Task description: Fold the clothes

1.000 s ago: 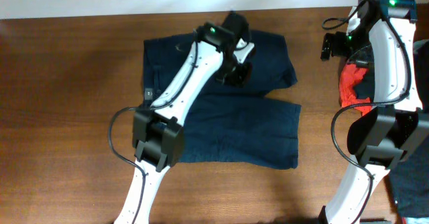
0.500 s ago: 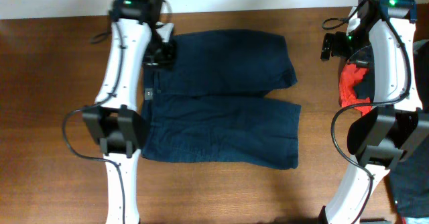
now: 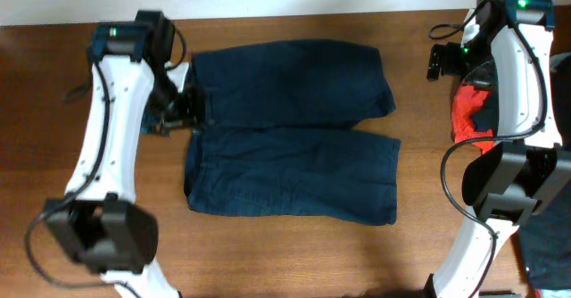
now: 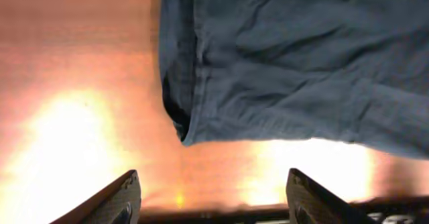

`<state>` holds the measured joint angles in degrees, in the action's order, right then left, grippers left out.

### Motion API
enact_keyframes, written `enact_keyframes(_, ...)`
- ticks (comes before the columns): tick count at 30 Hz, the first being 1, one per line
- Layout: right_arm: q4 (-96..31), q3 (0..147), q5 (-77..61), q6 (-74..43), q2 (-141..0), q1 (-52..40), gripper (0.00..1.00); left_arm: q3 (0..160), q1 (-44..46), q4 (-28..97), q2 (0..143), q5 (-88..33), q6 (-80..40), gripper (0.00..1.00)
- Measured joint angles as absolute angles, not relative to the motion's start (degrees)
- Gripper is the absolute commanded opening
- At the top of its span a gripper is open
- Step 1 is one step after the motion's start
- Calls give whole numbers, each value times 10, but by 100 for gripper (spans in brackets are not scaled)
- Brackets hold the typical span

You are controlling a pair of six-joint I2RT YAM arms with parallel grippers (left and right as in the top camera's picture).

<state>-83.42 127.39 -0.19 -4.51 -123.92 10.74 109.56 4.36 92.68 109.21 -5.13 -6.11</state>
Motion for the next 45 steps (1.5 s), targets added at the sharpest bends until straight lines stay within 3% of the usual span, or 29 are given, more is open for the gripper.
enact_keyframes(4, -834, 1274, -2, -45, -1239, 107, 99, 927, 40, 820, 1063, -55, -63, 68)
enact_keyframes(7, -834, 1274, -2, -45, -1239, 107, 99, 819, 37, 752, 1066, -62, -65, 58)
enact_keyframes(18, -834, 1274, -2, -45, -1239, 107, 98, 721, 6, 649, 1066, -60, -67, 55)
enact_keyframes(23, -834, 1274, -2, -45, -1239, 107, 99, 695, 2, 631, 1066, -56, -68, 27)
enact_keyframes(25, -834, 1274, -2, -45, -1239, 107, 99, 695, 3, 629, 1066, -55, -69, 24)
enact_keyframes(27, -834, 1274, -2, -45, -1239, 107, 99, 695, 2, 629, 1066, -55, -69, 11)
enact_keyframes(29, -834, 1274, -2, -45, -1239, 107, 98, 695, 3, 630, 1066, -55, -68, 7)
enact_keyframes(40, -834, 1274, -2, -45, -1239, 107, 98, 649, 3, 612, 1066, -42, -96, 8)
enact_keyframes(44, -834, 1274, -2, -45, -1239, 107, 99, 627, 2, 581, 1066, -36, -106, 33)
enact_keyframes(45, -834, 1274, -2, -45, -1239, 107, 99, 623, 2, 578, 1066, -33, -107, 54)
